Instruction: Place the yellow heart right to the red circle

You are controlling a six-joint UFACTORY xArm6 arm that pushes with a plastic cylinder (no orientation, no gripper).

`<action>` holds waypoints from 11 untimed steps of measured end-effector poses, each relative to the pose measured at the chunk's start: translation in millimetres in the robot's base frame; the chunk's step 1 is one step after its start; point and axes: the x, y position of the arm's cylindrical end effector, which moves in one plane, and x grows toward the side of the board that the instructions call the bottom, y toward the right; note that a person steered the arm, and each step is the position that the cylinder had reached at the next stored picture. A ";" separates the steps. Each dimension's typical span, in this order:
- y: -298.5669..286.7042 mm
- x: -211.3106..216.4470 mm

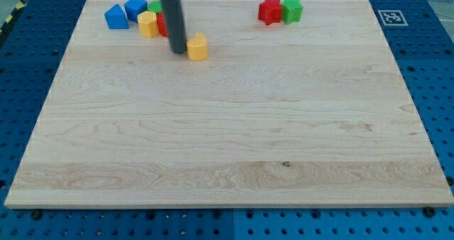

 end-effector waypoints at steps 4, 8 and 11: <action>-39.4 46.2; 75.4 18.3; 37.7 -23.7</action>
